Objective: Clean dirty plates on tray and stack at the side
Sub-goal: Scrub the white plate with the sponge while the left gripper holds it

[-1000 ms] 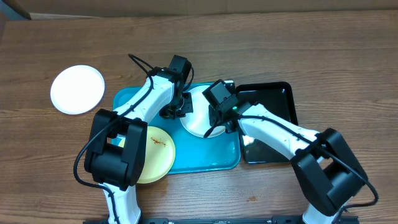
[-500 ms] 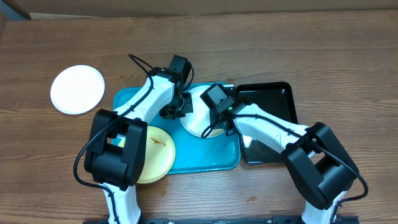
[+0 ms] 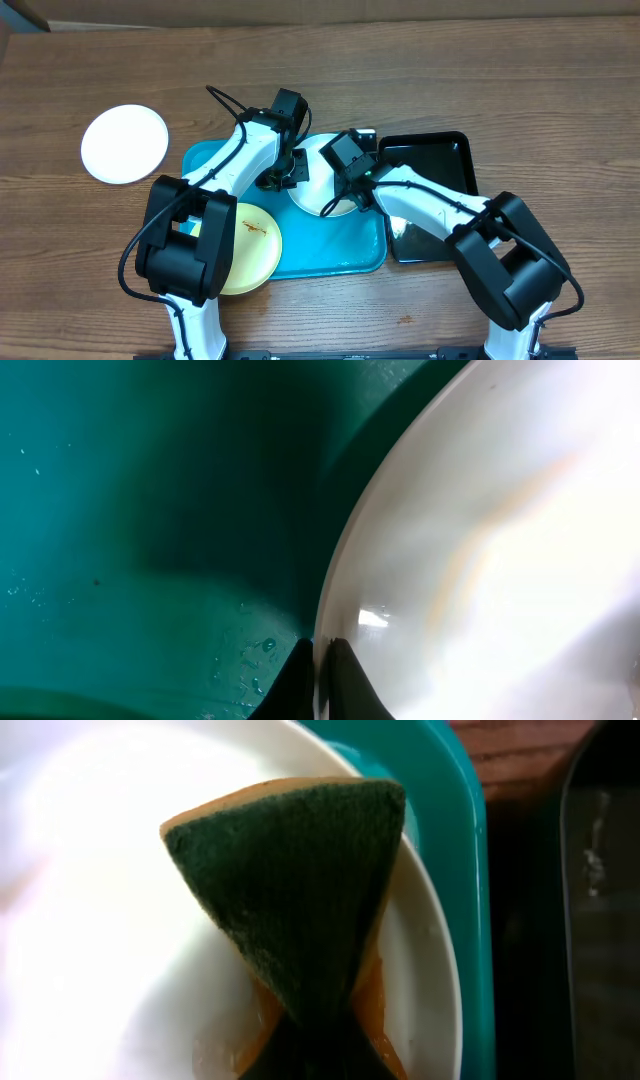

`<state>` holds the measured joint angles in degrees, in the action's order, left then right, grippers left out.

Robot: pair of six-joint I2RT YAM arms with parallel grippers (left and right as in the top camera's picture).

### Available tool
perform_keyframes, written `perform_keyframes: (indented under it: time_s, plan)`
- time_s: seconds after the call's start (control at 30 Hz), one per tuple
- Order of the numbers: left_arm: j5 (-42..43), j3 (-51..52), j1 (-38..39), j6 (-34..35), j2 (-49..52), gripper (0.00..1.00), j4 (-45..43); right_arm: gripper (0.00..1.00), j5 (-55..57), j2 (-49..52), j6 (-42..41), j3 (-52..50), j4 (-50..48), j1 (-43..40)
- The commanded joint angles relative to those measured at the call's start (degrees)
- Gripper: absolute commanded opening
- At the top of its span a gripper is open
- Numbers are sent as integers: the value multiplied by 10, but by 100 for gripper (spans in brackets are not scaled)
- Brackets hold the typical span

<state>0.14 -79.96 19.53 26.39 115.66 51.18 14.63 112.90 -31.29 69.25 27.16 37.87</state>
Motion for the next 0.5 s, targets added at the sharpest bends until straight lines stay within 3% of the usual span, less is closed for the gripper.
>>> perform_keyframes:
  time_s: [0.0, 0.27, 0.47]
  plan:
    - [-39, 5, 3, -36, -6, 4, 13, 4, -64, 35, 24, -7, -18, -33]
    - [-80, 5, 3, -42, -6, 4, 23, 4, -139, 35, 90, -7, -55, -78]
    - [-80, 5, 3, -46, -6, 4, 24, 4, -139, 41, 93, -7, -70, -80]
